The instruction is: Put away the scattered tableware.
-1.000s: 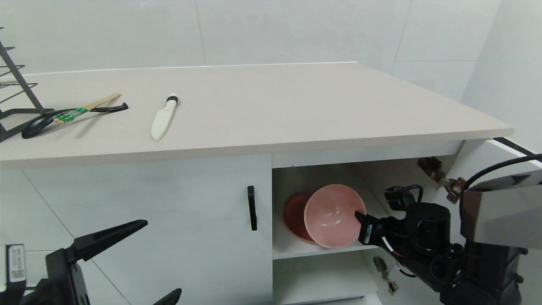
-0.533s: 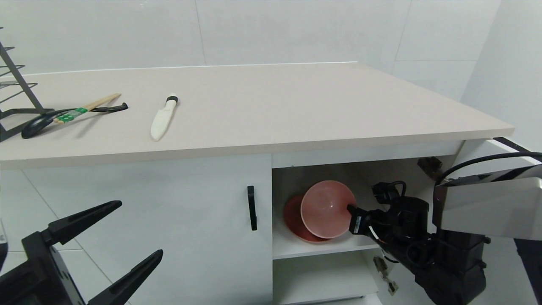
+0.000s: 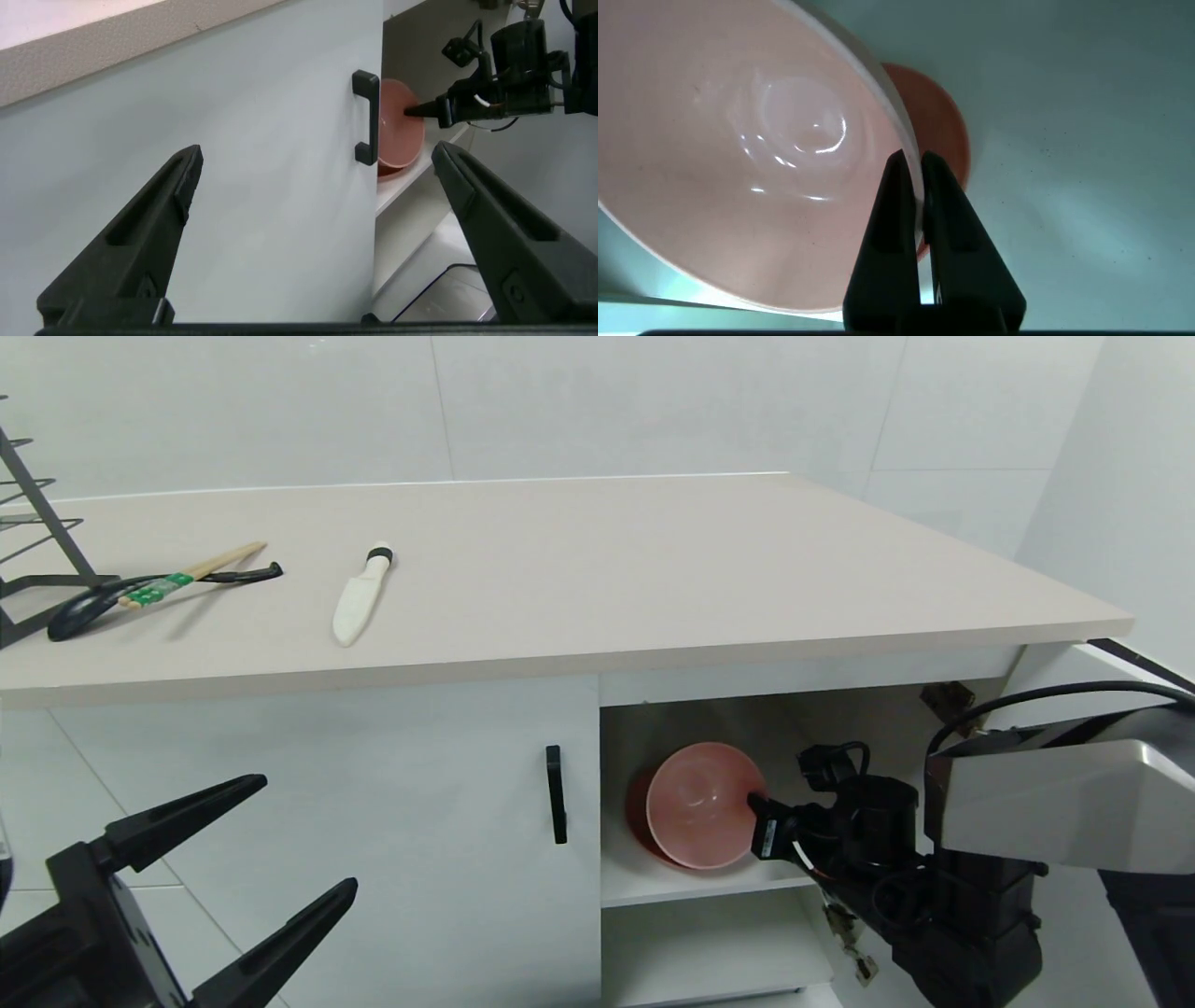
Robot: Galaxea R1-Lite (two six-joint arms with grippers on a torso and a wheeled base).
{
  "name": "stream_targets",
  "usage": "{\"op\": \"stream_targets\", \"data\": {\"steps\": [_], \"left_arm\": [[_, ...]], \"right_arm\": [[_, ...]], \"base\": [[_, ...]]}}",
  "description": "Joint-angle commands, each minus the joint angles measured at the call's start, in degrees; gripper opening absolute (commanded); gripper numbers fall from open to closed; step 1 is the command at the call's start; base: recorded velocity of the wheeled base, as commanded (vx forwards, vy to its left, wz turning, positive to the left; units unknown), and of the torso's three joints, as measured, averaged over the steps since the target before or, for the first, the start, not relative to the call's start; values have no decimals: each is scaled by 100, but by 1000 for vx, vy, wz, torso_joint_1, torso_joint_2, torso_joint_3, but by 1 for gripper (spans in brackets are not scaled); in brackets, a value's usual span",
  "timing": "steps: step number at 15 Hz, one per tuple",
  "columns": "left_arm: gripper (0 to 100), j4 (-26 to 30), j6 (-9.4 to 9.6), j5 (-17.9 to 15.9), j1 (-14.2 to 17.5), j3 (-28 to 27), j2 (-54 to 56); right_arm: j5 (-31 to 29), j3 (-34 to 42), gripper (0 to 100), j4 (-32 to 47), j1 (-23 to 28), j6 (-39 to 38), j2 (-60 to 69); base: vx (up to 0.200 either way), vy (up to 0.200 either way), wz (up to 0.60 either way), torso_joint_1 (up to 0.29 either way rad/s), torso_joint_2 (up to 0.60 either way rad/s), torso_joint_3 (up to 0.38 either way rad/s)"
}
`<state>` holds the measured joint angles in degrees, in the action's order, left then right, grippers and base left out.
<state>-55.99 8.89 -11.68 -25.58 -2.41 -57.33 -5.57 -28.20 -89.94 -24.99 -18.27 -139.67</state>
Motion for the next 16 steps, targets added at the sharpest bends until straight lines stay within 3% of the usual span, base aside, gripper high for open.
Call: {"op": "stream_targets", "data": {"steps": [1,10,11,16], "left_arm": [[100,1,-1,-1,0,13,-32],[100,1,-1,-1,0,13,-32],[100,1,-1,-1,0,13,-32],[100,9,-1,-1,0,30,-32]], "right_arm": [[-14,-63,0,-6,-15,8,-105],[-32,-72,0,-6,-15,324,-166],[-32,-28,100,-6,-15,324,-166],[-128,-10,100,-6,-129,395,-148]], "base": [[0,0,0,0,0,0],[0,0,0,0,0,0],[0,0,0,0,0,0],[0,0,0,0,0,0]]}}
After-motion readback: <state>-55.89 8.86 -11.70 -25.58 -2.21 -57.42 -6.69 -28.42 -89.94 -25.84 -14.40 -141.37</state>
